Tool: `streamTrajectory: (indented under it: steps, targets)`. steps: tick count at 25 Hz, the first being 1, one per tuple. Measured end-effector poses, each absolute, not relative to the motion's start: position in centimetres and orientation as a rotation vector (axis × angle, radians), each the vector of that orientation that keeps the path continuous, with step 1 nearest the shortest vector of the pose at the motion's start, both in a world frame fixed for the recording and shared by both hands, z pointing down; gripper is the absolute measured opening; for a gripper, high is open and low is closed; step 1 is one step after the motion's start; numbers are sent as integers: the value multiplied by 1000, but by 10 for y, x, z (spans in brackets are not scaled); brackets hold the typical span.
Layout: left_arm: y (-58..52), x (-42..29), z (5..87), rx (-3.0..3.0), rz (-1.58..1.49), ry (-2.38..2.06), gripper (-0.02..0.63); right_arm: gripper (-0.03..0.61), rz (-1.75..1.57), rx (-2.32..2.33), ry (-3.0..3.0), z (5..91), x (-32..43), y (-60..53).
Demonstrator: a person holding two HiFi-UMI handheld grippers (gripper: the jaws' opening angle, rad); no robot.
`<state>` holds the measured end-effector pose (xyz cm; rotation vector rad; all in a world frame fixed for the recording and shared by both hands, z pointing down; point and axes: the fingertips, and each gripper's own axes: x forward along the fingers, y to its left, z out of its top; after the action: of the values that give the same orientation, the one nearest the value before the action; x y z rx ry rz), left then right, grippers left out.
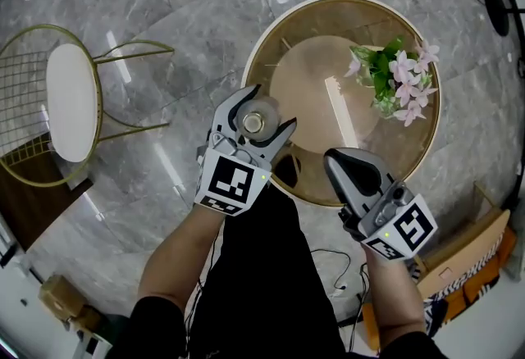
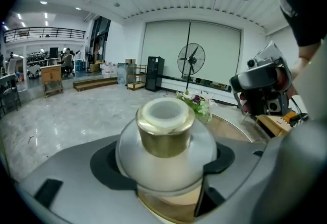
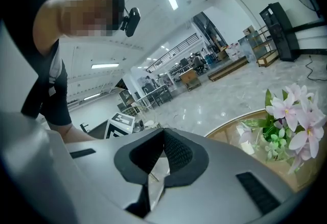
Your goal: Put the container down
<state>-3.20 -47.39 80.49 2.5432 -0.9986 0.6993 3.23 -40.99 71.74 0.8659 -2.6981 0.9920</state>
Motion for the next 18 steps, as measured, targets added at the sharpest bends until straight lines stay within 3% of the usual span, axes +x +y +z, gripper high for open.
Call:
streamTrajectory:
  steps: [18]
  targets:
    - [-497, 20, 920, 2614, 839, -849, 344, 15, 1017, 839, -2698, 799, 41, -427]
